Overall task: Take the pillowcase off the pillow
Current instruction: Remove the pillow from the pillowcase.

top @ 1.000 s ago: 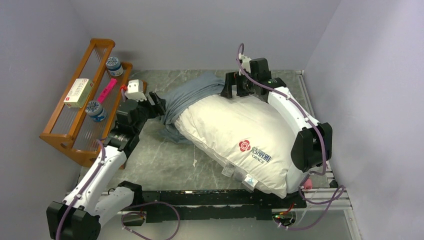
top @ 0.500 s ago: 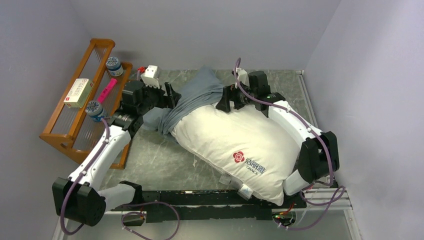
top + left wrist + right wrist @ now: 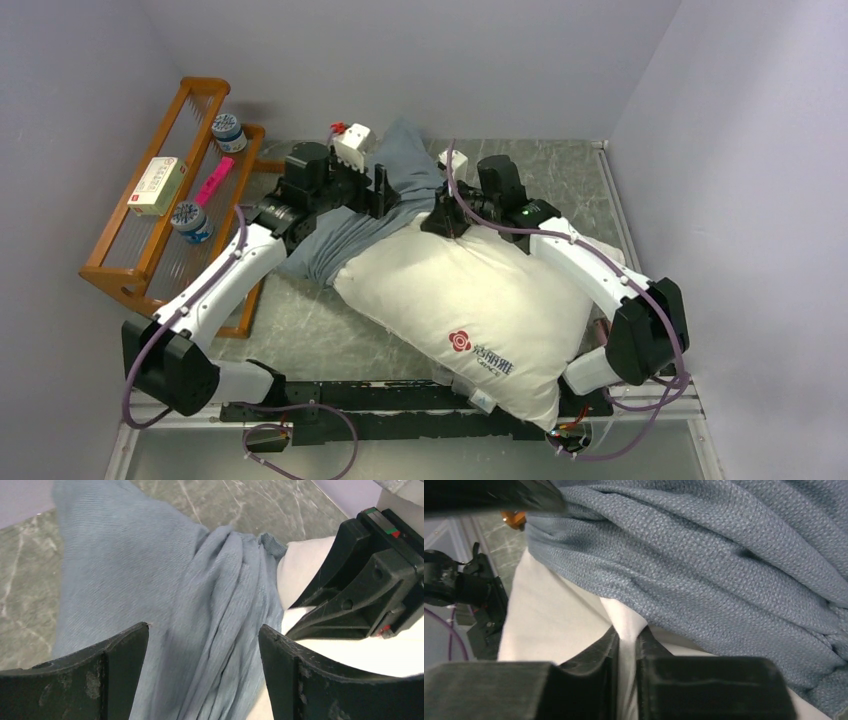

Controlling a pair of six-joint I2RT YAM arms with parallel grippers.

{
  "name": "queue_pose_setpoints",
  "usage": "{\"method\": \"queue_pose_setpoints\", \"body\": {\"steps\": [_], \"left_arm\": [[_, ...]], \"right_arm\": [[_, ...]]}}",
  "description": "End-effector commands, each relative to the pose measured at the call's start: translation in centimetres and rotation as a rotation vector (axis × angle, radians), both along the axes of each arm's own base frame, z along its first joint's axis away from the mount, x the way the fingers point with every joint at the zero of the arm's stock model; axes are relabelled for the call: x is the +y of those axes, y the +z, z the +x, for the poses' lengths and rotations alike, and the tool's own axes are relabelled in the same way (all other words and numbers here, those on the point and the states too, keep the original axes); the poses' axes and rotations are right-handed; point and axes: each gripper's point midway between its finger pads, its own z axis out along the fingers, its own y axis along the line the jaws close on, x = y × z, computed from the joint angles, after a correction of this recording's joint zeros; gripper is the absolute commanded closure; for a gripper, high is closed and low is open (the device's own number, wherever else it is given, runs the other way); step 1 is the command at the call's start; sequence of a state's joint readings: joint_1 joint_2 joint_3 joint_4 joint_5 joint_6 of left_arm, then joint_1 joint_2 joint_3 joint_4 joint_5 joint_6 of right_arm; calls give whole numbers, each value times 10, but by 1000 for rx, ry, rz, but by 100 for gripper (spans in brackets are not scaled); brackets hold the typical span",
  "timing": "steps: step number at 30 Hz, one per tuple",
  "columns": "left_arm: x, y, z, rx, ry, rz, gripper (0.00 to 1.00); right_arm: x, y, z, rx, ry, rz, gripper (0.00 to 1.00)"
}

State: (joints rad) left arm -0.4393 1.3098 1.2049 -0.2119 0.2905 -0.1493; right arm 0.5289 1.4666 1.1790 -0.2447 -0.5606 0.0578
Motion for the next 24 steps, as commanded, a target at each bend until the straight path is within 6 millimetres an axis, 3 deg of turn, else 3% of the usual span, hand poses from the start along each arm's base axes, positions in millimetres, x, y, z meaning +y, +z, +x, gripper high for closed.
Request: {"method": "queue_pose_setpoints", "body": {"steps": [1, 2, 9, 18, 21, 24], "left_arm": [[-17, 15, -1, -47, -58, 52, 15], [-19, 15, -1, -50, -66, 59, 15], [-38, 4, -6, -37, -159, 146, 15], [-30, -11, 10, -53, -69, 256, 22], [-25, -16, 16, -50, -22, 290, 33], [-19, -13, 25, -67, 42, 287, 58]], "right_arm": [[18, -7, -58, 99, 178, 17, 96], [20, -5, -60, 92, 186, 19, 100], [21, 1, -67, 45, 200, 21, 100], [20, 4, -70, 12, 188, 9, 100], [18, 7, -70, 3, 183, 8, 100], [15, 9, -70, -10, 170, 2, 100]]}}
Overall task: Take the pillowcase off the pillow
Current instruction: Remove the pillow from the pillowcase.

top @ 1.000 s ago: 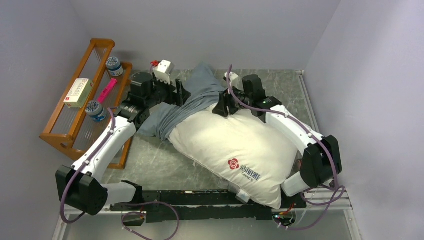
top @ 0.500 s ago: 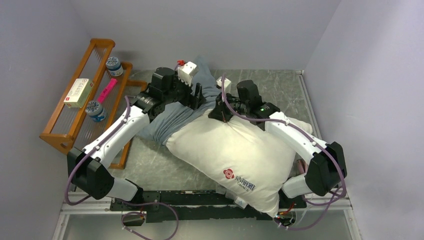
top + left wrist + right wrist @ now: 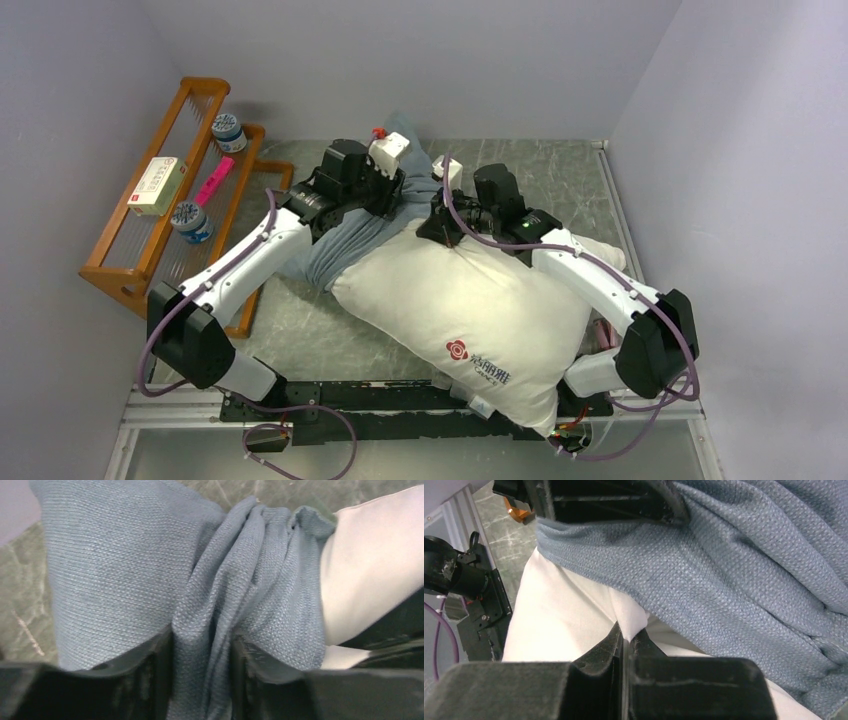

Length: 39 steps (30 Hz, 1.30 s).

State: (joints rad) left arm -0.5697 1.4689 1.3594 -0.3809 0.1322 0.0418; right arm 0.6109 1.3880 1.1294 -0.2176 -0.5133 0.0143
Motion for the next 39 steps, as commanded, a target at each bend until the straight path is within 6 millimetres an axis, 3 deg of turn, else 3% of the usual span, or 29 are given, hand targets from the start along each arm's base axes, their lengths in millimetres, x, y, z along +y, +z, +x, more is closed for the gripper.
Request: {"method": "queue_pose_setpoints", "body": {"steps": [1, 4, 5, 12, 16, 24, 33, 35, 39], "left_arm": [[11, 23, 20, -93, 106, 10, 66], [16, 30, 31, -121, 171, 6, 93], [18, 33, 35, -129, 197, 4, 95], [44, 56, 61, -209, 416, -27, 95], [59, 56, 74, -219, 487, -25, 95], [93, 33, 94, -182, 573, -36, 95], [108, -14, 87, -122, 603, 23, 95], [104, -22, 84, -101, 583, 7, 95], [74, -27, 72, -106, 444, -29, 95]], "right_arm": [[1, -2, -43, 83, 104, -4, 100], [-4, 2, -44, 62, 80, -8, 100], [-7, 3, -43, 55, 69, -10, 100], [-28, 16, -37, -29, -53, -24, 100], [-42, 16, -37, -70, -108, -32, 100], [-59, 11, -41, -116, -171, -37, 100], [-65, 6, -37, -114, -211, -49, 100], [-62, 4, -41, -102, -189, -49, 100], [-54, 1, -45, -22, -151, -62, 100]]}}
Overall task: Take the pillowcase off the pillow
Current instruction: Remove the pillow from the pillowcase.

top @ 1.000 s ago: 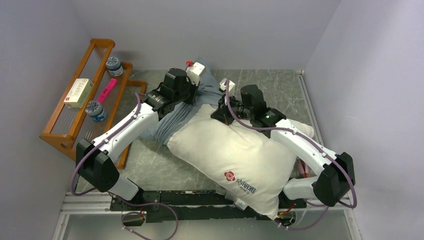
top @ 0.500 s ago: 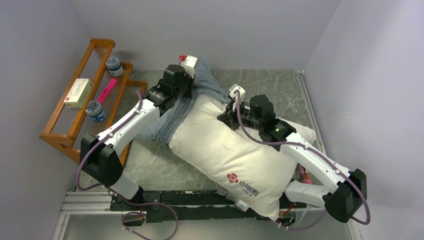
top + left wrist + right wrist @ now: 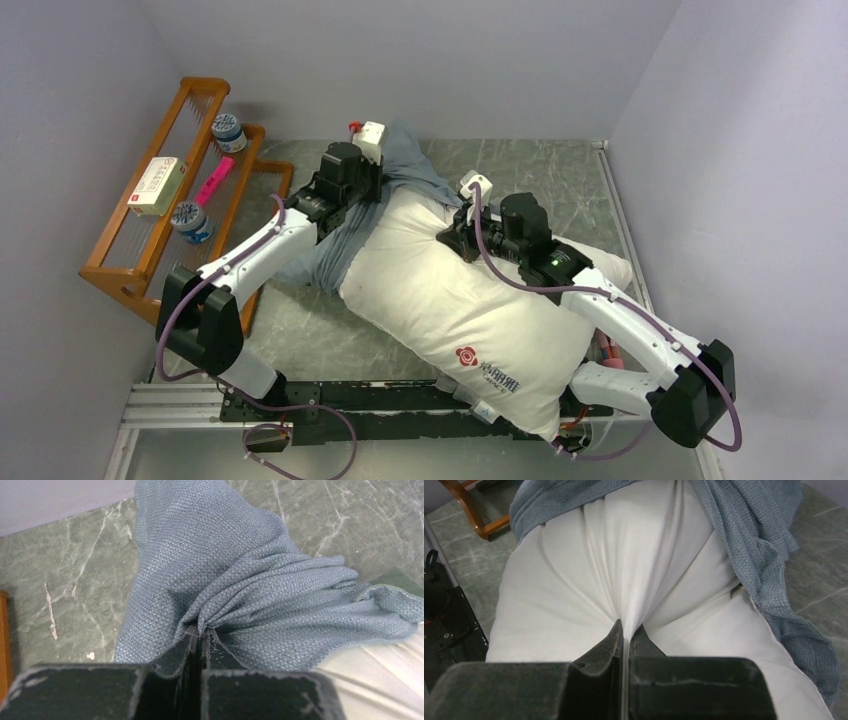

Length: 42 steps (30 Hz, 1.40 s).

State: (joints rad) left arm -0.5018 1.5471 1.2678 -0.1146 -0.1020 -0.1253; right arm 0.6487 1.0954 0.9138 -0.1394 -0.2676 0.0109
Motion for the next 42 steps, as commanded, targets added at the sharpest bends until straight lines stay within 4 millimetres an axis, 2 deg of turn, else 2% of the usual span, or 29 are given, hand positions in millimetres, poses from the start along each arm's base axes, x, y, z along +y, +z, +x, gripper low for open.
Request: {"method": "queue_pose_setpoints", "body": {"steps": [1, 3, 10, 16, 21, 24, 29, 31, 33, 37, 42], "left_arm": [[31, -5, 3, -55, 71, 85, 95], [18, -1, -7, -86, 38, 115, 95], [-2, -7, -19, -89, 2, 127, 95], [0, -10, -20, -106, -1, 158, 95], [-6, -14, -24, -96, -20, 149, 95], [-9, -9, -24, -117, -20, 141, 95], [-4, -2, -25, -144, -3, 152, 95], [-3, 1, -25, -152, 0, 149, 95], [-3, 3, -26, -157, 1, 147, 95], [-2, 5, -26, -164, 4, 144, 95], [-5, 3, -27, -154, -8, 132, 95]], "right_arm": [[-9, -16, -26, 181, 29, -68, 100], [-7, -13, -19, 205, 18, -82, 99], [1, 16, 10, 232, 11, -53, 60], [3, 29, 41, 304, 27, 13, 30], [3, 29, 72, 363, -36, 40, 13], [8, 23, 91, 404, -83, 58, 8], [19, 30, 112, 432, -95, 111, 3], [26, 25, 114, 471, -71, 114, 2], [30, 10, 116, 525, -61, 101, 2], [30, -13, 106, 593, -45, 76, 2], [32, -44, 70, 664, 53, -51, 2]]}}
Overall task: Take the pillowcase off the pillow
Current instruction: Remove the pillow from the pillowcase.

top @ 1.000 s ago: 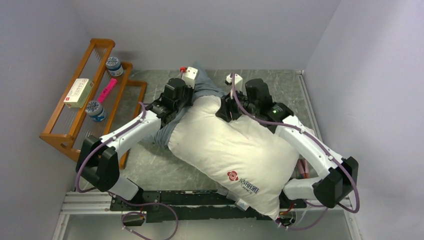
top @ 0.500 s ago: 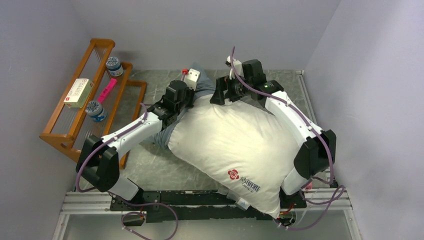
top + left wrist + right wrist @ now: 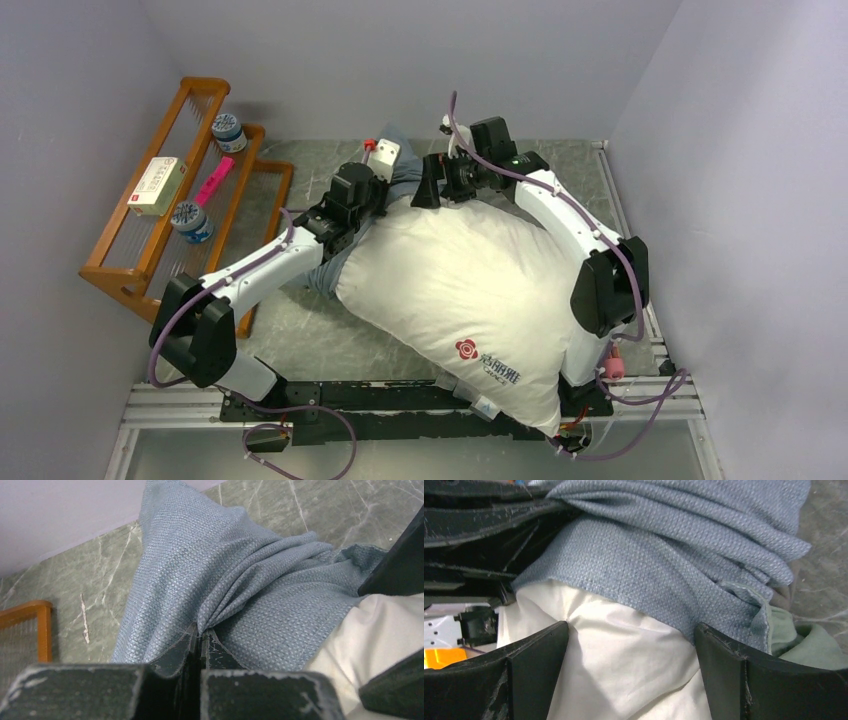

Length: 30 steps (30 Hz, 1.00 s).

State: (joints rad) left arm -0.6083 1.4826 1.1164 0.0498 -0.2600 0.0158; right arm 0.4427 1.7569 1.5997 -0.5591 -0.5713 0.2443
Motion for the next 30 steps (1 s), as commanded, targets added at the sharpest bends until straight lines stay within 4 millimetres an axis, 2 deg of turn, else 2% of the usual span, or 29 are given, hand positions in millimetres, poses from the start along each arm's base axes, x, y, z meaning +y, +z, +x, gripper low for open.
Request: {"method": "queue_pose_setpoints", "body": {"steps": [1, 3, 6, 10, 12, 15, 17, 18, 24, 30], "left_arm": [[3, 6, -8, -10, -4, -2, 95], [1, 6, -8, -7, -7, -4, 95], [2, 5, -7, -5, -2, -2, 95], [4, 9, -8, -10, 3, -1, 95], [6, 9, -8, -12, 10, 5, 95], [7, 12, -7, -17, 17, 6, 95], [8, 20, -6, -26, 23, 5, 95], [10, 26, -4, -39, 35, 3, 95], [23, 70, 9, -90, 104, -4, 95], [51, 98, 33, -90, 181, -66, 95]], "right_arm": [[3, -26, -41, 90, 137, -81, 2], [5, -39, -56, 119, 177, -114, 3], [5, -50, -66, 127, 197, -135, 8], [8, -51, -73, 112, 229, -138, 27], [8, -48, -74, 95, 234, -141, 43], [9, -36, -72, 55, 241, -133, 80], [9, -23, -71, 10, 252, -125, 98], [8, -18, -70, -12, 254, -123, 100], [-4, 19, -77, -133, 265, -131, 100], [-16, 52, -89, -271, 262, -111, 100]]}}
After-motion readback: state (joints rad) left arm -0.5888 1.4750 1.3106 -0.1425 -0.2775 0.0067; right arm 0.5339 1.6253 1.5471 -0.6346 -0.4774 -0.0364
